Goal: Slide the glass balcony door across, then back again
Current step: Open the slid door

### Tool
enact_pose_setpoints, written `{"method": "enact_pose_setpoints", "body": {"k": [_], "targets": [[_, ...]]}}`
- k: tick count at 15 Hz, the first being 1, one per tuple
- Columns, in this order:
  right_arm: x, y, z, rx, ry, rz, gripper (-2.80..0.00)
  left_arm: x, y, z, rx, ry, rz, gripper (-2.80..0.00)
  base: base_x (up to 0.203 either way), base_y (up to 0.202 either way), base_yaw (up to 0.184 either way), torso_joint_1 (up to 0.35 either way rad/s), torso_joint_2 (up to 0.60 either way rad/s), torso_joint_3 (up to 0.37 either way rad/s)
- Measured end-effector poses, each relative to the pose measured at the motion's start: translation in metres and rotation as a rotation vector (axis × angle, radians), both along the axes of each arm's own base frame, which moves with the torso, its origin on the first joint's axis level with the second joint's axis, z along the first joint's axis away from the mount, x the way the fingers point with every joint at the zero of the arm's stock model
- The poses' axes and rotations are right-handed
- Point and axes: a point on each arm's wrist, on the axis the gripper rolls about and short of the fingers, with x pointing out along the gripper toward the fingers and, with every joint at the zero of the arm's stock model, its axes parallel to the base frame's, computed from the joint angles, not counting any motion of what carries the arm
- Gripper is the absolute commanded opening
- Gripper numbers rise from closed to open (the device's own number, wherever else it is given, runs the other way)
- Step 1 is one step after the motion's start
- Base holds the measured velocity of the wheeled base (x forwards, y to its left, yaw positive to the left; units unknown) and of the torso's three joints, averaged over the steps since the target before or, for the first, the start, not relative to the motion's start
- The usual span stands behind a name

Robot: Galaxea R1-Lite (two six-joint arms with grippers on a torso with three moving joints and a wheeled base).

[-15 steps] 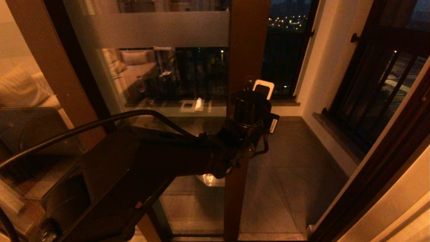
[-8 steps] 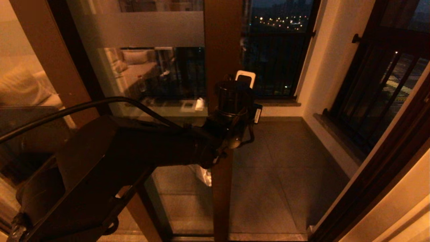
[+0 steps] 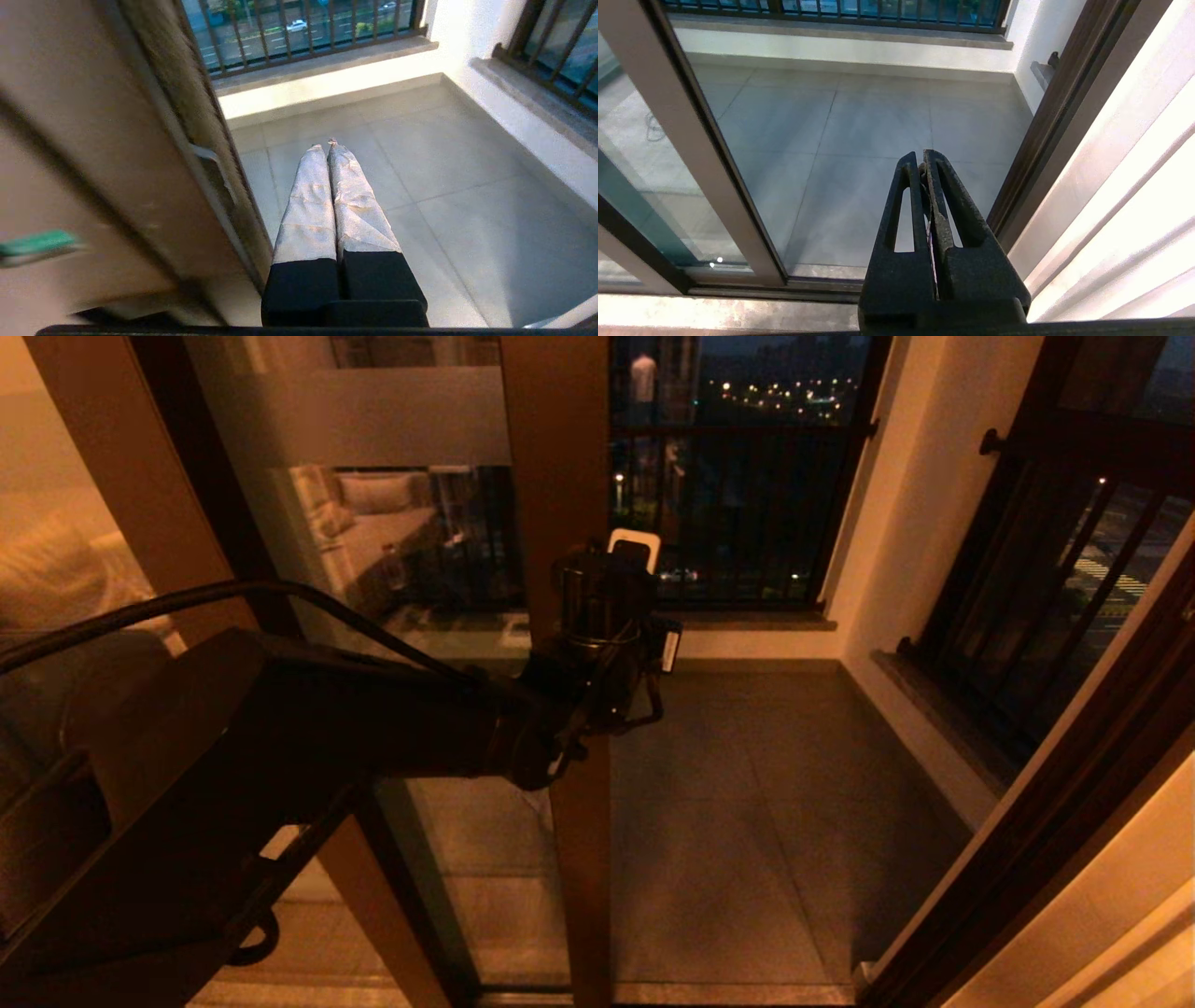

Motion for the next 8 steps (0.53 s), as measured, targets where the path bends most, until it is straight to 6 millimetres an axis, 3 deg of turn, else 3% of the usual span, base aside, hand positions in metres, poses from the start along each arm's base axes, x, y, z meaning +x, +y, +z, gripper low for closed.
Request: {"method": "enact_pose_setpoints", "body": {"k": [8], "targets": [[0.000,0.000,0.000,-0.001,0.000,0.000,-2.80,-0.002,0.031,0.013,0.010,0.007,0.054,-2.80,0.000,0.000,0.000,0.000,0.00,0.000]]}}
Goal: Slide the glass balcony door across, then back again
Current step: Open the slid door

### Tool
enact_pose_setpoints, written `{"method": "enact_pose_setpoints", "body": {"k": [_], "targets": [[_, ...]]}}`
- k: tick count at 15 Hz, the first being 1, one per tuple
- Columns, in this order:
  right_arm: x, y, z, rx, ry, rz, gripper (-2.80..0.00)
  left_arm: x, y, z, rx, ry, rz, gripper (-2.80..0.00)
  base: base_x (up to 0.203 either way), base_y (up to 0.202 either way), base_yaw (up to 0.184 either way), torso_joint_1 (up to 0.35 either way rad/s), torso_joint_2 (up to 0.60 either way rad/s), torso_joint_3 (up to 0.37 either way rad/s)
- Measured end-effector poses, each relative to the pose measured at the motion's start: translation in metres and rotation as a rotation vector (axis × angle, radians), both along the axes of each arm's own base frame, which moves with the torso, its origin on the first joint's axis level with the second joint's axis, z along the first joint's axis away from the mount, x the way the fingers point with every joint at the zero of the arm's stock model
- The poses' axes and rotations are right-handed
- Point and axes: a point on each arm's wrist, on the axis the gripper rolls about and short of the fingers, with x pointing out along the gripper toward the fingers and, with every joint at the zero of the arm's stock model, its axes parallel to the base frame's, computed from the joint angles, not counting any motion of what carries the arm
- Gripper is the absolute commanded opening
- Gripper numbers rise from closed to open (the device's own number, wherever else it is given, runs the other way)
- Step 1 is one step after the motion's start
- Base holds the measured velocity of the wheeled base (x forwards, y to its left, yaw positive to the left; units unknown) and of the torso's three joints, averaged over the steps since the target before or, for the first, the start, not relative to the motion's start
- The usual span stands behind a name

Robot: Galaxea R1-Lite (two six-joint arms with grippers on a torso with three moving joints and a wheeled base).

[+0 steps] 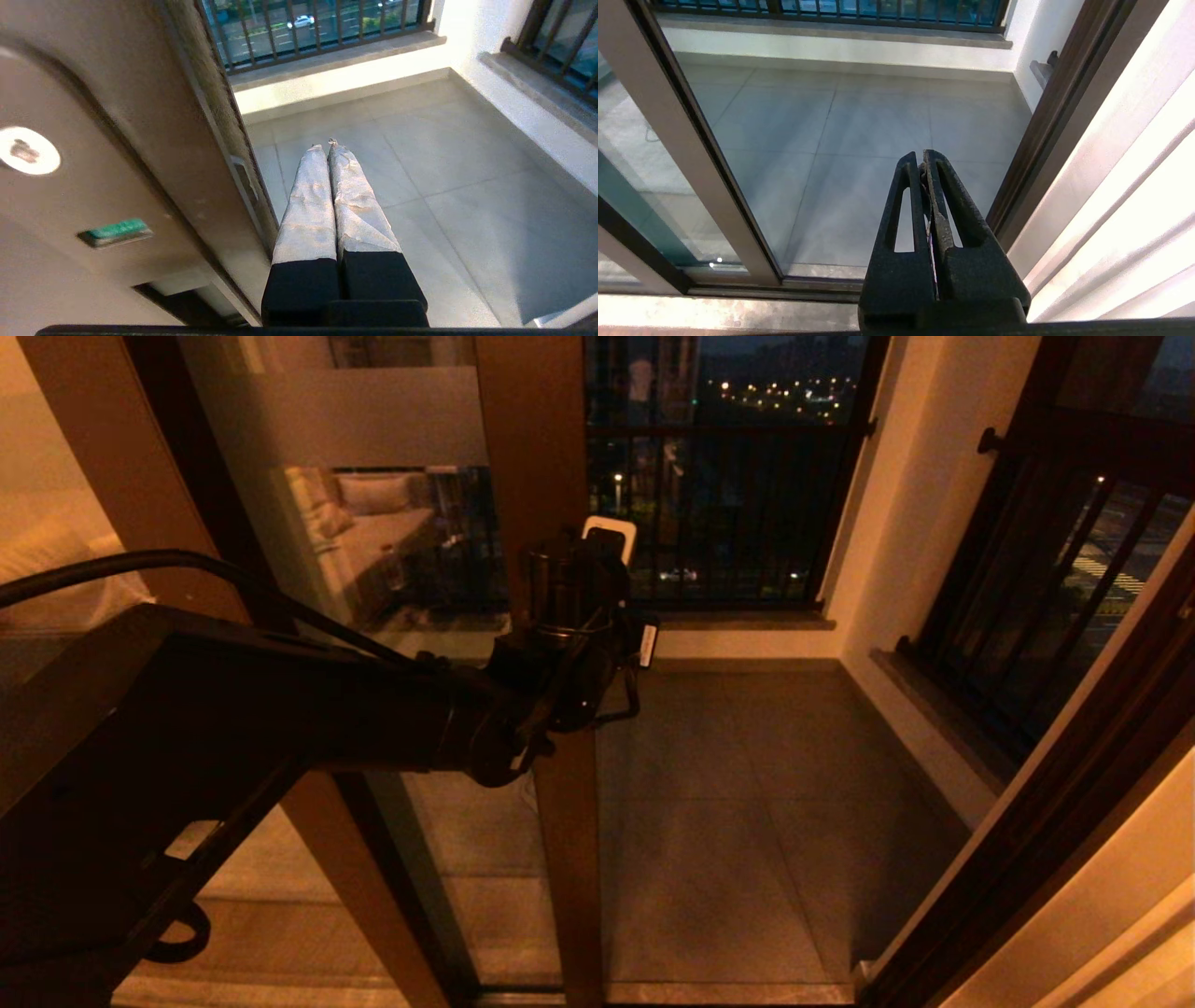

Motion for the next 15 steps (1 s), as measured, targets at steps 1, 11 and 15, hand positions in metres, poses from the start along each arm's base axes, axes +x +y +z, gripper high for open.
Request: {"method": "enact_pose_setpoints", "body": {"k": [1,11,15], "targets": [[0.000,0.000,0.000,0.000,0.000,0.000,-2.80,0.002,0.003,0.001,0.000,0.000,0.011,-2.80,0.000,0.000,0.000,0.000,0.00,0.000],[0.000,0.000,0.000,0.000,0.000,0.000,-2.80,0.008,0.026,0.004,0.003,-0.001,0.079,-2.80,0.000,0.000,0.000,0.000,0.00,0.000],[0.000,0.000,0.000,0.000,0.000,0.000,-2.80,0.011,0.035,0.002,0.009,0.011,0.098,-2.80,0.000,0.000,0.000,0.000,0.00,0.000]]}}
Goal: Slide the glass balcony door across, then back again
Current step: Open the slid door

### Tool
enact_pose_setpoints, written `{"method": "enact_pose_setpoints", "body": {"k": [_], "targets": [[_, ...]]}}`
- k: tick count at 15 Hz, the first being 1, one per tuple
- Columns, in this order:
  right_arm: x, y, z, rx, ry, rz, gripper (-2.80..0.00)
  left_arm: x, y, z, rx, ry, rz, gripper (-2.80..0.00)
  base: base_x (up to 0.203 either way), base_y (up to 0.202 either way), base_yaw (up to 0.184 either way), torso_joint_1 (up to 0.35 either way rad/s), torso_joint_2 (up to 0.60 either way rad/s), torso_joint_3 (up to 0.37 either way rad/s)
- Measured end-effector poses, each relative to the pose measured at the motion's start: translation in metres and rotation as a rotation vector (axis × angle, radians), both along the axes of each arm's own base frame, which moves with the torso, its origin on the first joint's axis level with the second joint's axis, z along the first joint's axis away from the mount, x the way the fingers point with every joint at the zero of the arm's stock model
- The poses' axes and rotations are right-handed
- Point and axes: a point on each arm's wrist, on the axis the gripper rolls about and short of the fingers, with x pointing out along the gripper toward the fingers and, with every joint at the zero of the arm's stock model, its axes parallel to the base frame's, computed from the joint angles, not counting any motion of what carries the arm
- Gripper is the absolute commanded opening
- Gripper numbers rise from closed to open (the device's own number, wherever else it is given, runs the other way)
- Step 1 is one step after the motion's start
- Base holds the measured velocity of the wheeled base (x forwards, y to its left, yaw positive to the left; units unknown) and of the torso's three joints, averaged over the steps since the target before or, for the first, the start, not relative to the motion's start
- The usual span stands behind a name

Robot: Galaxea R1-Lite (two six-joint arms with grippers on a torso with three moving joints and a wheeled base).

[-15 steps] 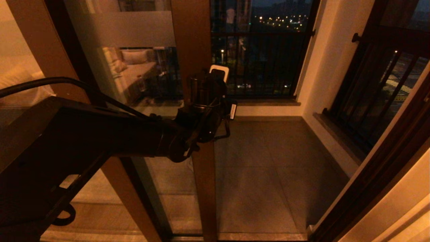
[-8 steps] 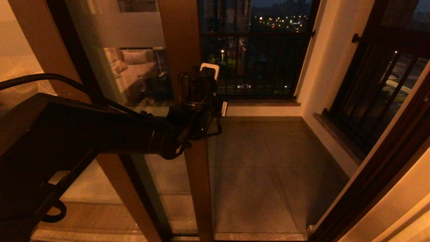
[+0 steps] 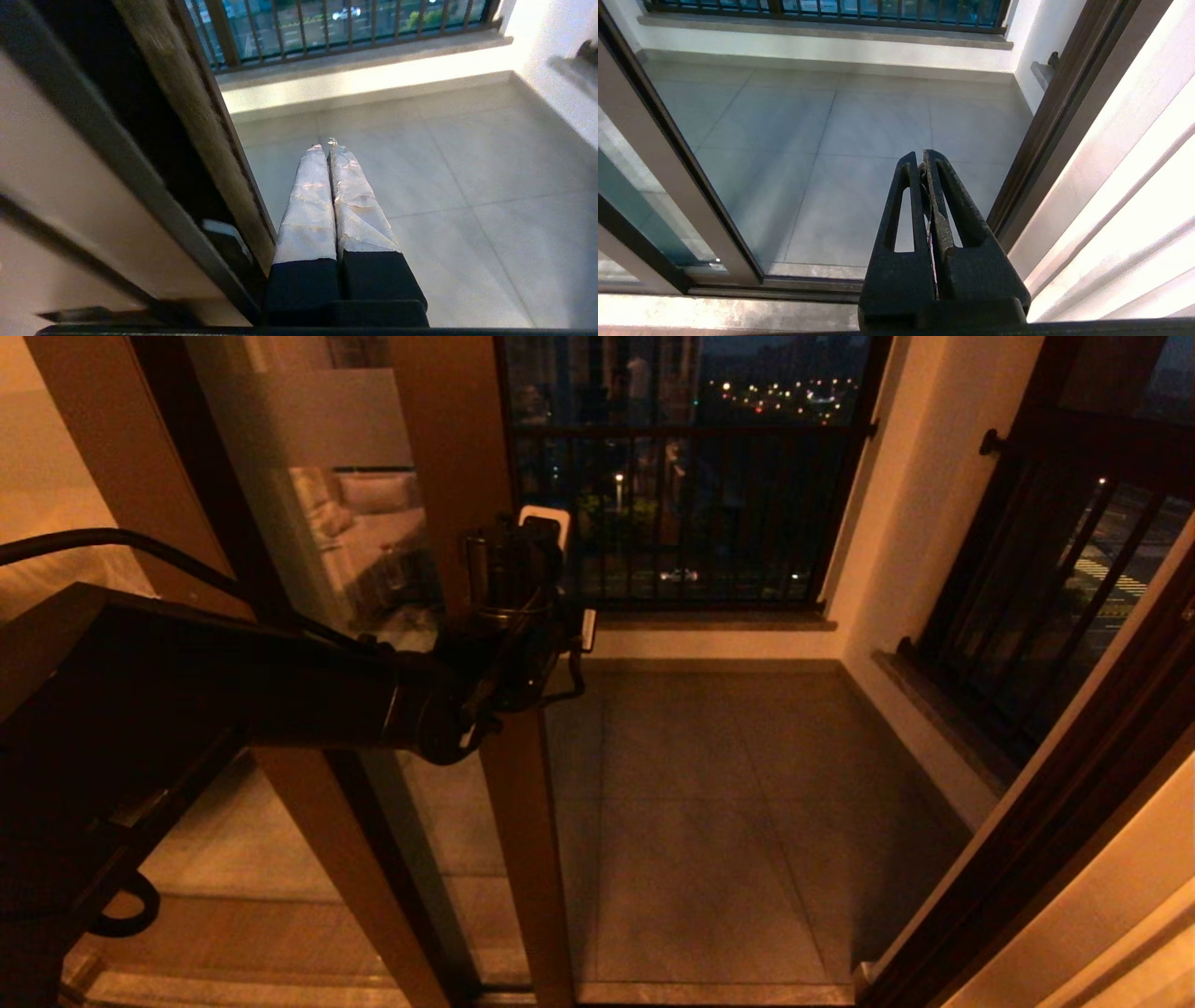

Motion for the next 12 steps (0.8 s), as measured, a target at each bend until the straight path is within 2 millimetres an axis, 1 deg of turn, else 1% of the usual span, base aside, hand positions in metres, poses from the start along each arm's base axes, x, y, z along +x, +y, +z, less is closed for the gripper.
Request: {"method": "enact_pose_setpoints", "body": {"k": [2,8,12], "targets": [[0.000,0.000,0.000,0.000,0.000,0.000,-2.80,0.001,0.005,-0.003,0.005,0.011,0.008,-2.80,0.000,0.000,0.000,0.000,0.00,0.000],[0.000,0.000,0.000,0.000,0.000,0.000,-2.80,0.002,0.017,0.000,0.003,0.012,0.028,-2.80,0.000,0.000,0.000,0.000,0.00,0.000],[0.000,0.000,0.000,0.000,-0.001,0.000,-2.80,-0.005,0.024,-0.008,0.021,0.045,0.036,-2.80,0.000,0.000,0.000,0.000,0.00,0.000]]}}
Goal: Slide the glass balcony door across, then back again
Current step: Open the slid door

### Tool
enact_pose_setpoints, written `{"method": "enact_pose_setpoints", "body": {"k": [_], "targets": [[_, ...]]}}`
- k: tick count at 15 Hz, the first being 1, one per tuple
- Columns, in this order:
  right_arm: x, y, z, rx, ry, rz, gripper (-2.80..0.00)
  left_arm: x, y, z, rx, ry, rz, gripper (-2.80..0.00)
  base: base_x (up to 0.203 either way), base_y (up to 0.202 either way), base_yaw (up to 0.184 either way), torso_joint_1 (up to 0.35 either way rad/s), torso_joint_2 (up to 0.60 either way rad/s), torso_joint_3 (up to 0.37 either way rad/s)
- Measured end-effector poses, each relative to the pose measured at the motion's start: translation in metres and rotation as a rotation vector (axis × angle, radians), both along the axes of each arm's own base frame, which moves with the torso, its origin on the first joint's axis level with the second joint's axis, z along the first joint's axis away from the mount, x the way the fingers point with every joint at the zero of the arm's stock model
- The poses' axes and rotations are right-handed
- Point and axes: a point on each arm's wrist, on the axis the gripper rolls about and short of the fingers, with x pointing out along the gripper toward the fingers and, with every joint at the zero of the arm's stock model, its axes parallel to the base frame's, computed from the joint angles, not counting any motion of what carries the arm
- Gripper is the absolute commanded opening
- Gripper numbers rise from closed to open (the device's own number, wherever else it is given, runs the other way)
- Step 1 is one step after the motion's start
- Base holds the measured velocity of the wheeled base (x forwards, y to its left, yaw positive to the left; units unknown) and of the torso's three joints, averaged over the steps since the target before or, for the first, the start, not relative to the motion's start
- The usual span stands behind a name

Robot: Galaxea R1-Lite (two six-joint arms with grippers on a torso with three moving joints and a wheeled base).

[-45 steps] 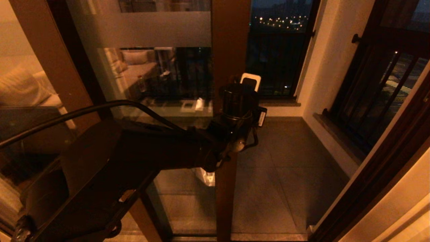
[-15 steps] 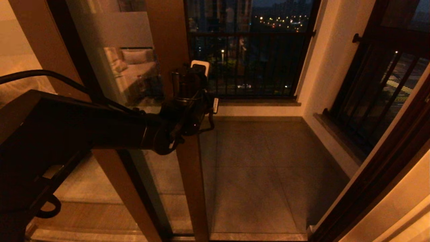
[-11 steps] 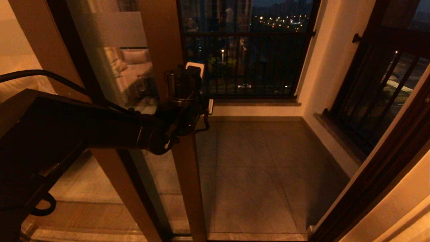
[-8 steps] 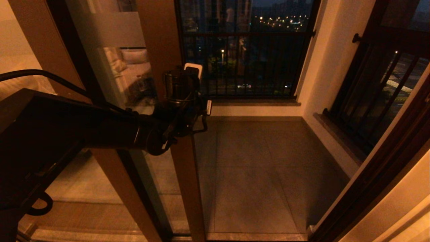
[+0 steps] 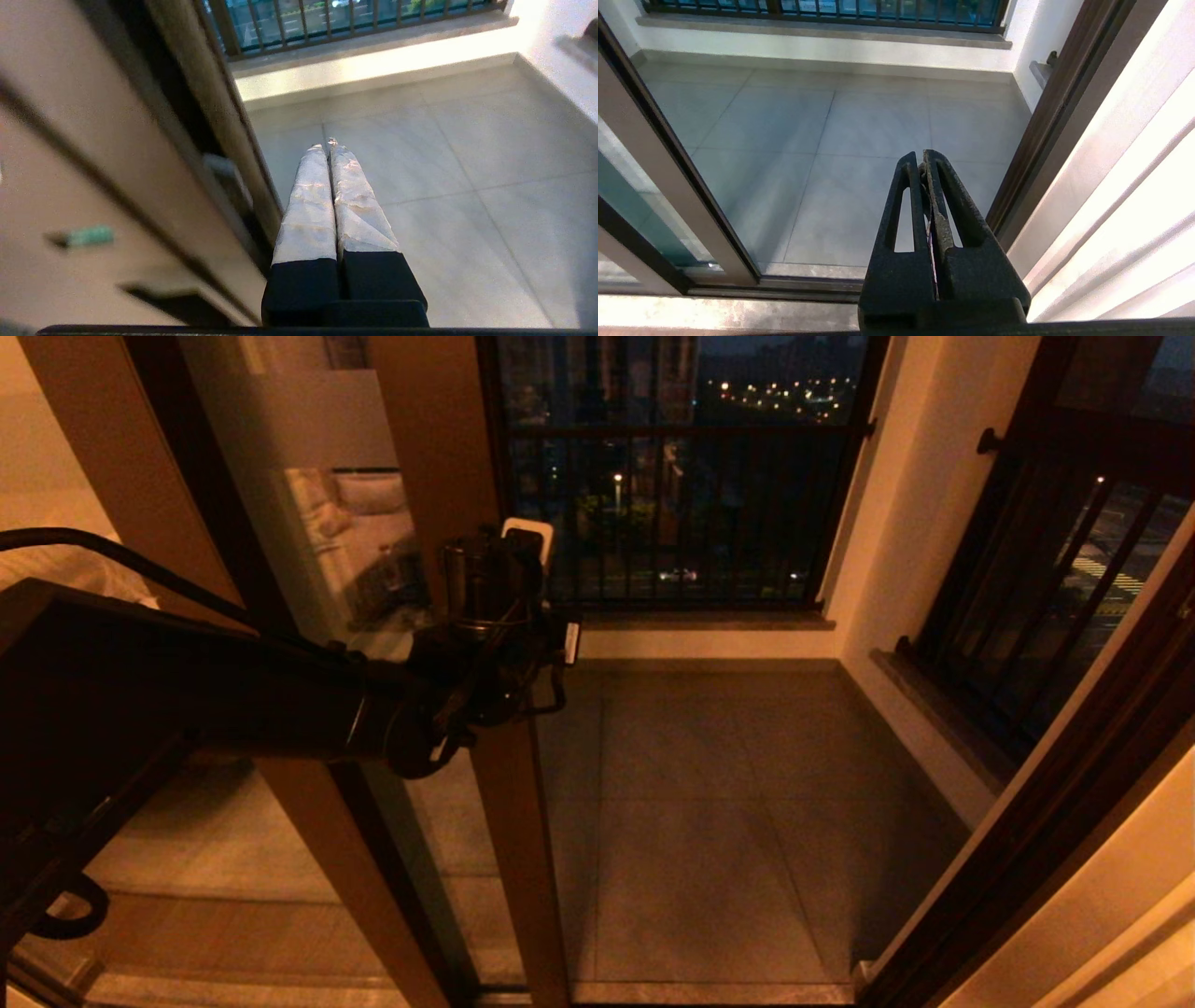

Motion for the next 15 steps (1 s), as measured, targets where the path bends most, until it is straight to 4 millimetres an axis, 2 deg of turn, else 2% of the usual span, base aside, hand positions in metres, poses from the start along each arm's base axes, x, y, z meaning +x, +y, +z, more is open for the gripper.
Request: {"method": "enact_pose_setpoints", "body": {"k": [15], "targets": [[0.000,0.000,0.000,0.000,0.000,0.000,-2.80,-0.001,0.023,0.000,-0.017,-0.045,0.054,-2.80,0.000,0.000,0.000,0.000,0.00,0.000]]}}
